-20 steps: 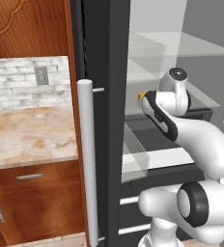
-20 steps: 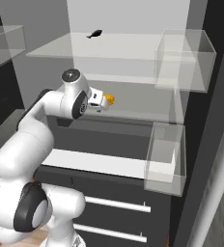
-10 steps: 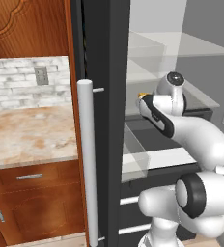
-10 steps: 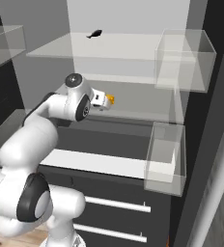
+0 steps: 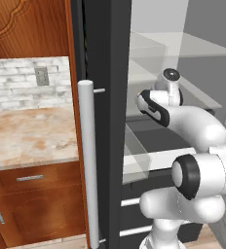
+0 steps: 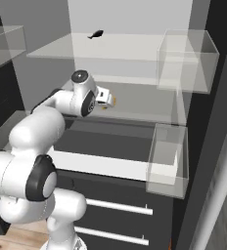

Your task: Pick the cheese from the fridge and the cheese grater from the cabinet and place them next to the salad bowl.

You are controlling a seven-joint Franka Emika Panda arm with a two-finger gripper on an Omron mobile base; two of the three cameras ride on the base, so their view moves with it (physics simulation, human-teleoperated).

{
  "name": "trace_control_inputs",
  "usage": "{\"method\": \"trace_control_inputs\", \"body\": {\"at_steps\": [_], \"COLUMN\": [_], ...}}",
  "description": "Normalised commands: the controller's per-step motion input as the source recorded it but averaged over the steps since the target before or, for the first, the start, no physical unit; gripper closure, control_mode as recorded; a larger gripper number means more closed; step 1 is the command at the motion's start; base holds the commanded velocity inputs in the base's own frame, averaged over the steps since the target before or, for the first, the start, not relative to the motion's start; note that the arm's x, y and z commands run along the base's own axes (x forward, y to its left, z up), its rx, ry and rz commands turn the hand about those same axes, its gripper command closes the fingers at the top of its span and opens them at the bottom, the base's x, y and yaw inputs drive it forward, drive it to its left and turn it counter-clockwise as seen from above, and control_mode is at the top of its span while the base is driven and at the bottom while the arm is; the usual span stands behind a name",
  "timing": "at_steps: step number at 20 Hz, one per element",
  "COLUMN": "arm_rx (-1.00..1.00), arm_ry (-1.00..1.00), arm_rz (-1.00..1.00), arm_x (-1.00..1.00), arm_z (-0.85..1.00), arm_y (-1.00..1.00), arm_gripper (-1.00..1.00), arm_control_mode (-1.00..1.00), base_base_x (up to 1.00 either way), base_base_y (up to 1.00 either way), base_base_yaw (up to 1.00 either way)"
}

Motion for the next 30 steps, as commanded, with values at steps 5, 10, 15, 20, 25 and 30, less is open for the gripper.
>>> {"method": "trace_control_inputs", "body": {"at_steps": [5, 10, 15, 20, 25, 30], "arm_rx": [0.01, 0.00, 0.00, 0.00, 0.00, 0.00], "arm_ry": [0.00, 0.00, 0.00, 0.00, 0.00, 0.00], "arm_rz": [0.00, 0.00, 0.00, 0.00, 0.00, 0.00], "arm_x": [0.29, 0.34, 0.36, 0.29, 0.33, 0.28], "arm_z": [0.00, 0.00, -0.01, -0.11, -0.12, -0.11], "arm_y": [-0.18, -0.19, 0.00, 0.00, 0.00, 0.00], "arm_gripper": [-1.00, -1.00, -1.00, -1.00, -1.00, -1.00], "arm_control_mode": [-1.00, -1.00, -1.00, -1.00, -1.00, -1.00], "base_base_x": [0.00, 0.00, 0.00, 0.00, 0.00, 0.00], "base_base_y": [0.00, 0.00, 0.00, 0.00, 0.00, 0.00], "base_base_yaw": [0.00, 0.00, 0.00, 0.00, 0.00, 0.00]}}
